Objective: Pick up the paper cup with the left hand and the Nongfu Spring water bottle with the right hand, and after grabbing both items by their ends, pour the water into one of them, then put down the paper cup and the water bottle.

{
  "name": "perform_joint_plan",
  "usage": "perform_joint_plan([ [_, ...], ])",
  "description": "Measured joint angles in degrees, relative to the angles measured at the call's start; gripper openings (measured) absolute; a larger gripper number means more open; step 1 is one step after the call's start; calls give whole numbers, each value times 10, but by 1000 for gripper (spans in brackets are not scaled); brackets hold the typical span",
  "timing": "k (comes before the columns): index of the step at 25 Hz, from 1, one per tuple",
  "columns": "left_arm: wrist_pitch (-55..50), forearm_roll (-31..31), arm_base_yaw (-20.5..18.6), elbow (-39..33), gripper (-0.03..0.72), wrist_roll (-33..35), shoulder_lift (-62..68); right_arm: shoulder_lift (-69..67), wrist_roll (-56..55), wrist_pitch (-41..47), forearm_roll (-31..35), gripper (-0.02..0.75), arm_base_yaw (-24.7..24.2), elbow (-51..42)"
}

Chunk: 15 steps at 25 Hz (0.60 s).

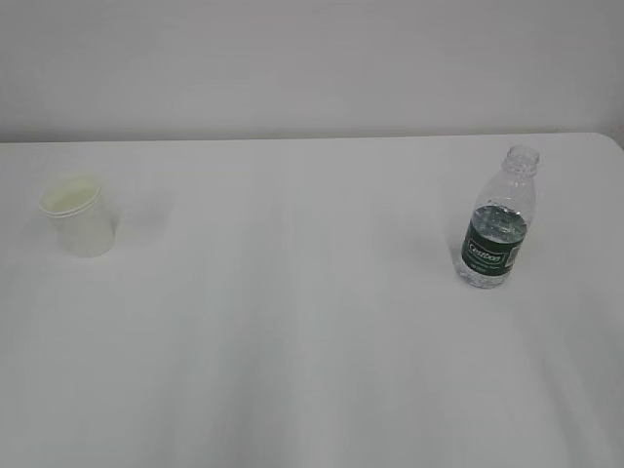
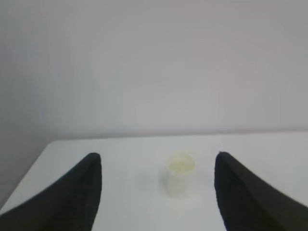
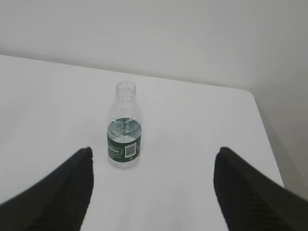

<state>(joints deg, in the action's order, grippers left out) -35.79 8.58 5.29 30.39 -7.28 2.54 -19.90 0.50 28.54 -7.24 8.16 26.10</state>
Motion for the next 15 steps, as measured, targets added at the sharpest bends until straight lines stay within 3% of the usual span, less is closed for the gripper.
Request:
perform_joint_plan([
  [4, -64, -43, 0, 14, 524, 42, -1, 26, 0, 19, 0, 593, 0, 0],
  [15, -159, -72, 0, 17, 524, 49, -1, 92, 3, 139, 0, 593, 0, 32],
])
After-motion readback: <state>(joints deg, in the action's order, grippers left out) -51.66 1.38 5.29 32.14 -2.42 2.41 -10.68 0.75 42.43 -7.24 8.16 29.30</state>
